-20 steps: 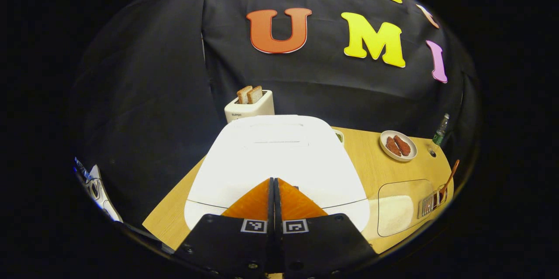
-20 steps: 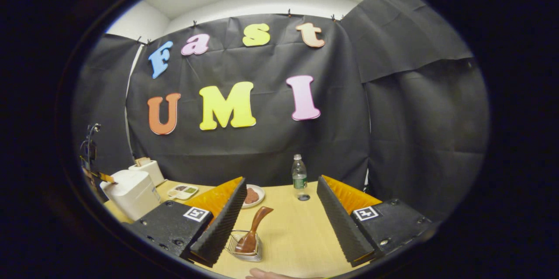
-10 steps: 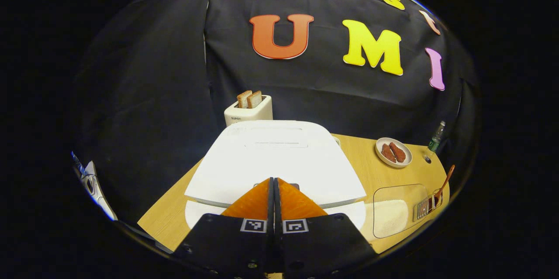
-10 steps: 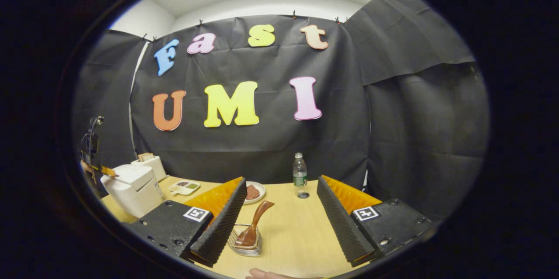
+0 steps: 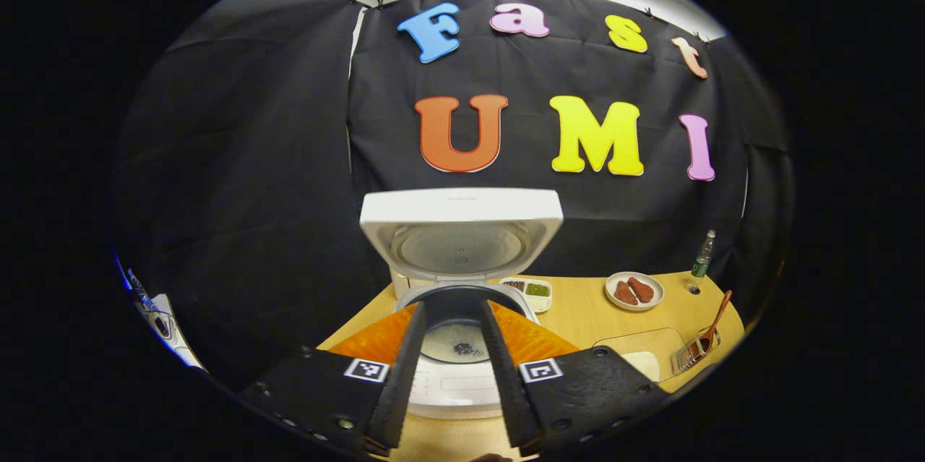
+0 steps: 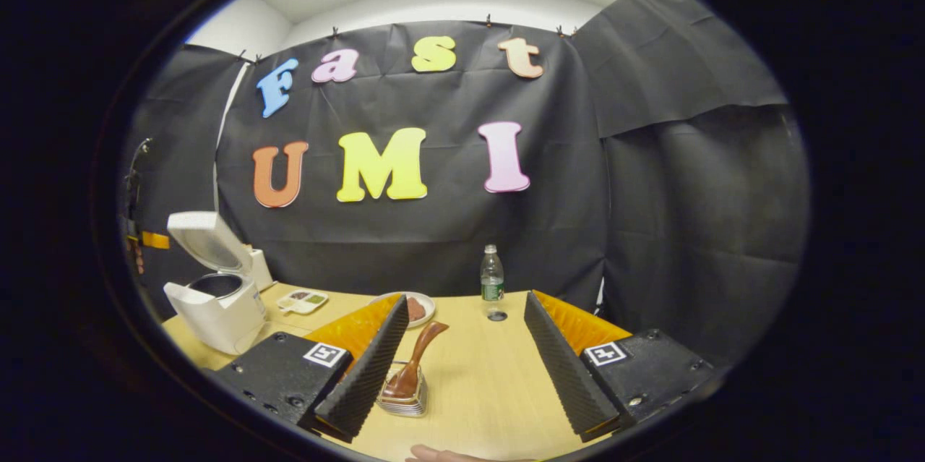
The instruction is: Close the left gripper, press the button to open the rice cooker; take a wooden spoon from the chopstick holder with the right hand, scoop a spoonful of rice and pour it into the rice cooker, then put the wooden spoon back into the chopstick holder.
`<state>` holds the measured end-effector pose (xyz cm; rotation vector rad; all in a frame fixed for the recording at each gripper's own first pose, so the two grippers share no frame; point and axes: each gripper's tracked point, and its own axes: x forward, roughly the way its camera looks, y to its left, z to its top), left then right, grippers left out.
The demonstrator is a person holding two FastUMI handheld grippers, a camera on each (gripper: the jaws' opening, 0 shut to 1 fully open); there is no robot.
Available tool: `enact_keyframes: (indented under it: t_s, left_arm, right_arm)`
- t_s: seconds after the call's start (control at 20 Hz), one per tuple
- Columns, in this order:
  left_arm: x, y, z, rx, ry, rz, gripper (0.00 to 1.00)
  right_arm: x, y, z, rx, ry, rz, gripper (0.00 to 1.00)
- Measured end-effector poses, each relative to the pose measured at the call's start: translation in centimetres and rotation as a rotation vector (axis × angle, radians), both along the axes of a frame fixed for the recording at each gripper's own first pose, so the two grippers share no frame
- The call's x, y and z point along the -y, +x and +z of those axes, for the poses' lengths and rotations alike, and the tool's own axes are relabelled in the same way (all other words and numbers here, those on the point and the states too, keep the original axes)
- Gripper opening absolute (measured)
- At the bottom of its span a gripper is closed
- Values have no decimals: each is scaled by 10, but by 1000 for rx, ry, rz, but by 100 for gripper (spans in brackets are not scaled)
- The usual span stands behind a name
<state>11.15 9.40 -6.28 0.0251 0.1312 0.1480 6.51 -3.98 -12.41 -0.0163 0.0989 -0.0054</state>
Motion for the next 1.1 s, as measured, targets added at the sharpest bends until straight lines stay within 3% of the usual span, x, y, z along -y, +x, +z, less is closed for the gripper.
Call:
enact_keyframes:
  t_s: [0.2,0.3,0.55,0.95,1.1]
  left_arm:
    - [13,-34,16,66,8,-20,88]
    - [17,-48,16,70,-18,-37,92]
    - [16,-79,5,72,-50,-39,94]
    - [38,-139,-2,125,-6,-112,93]
    - [52,-165,-17,124,-2,-155,93]
  right_arm:
    - [-1,11,-21,-59,39,15,100]
    - [-1,19,-33,-88,65,26,100]
    - [3,46,-67,-151,79,46,100]
    - [-40,90,-130,-324,239,177,97]
    - [-49,108,-154,-371,299,182,100]
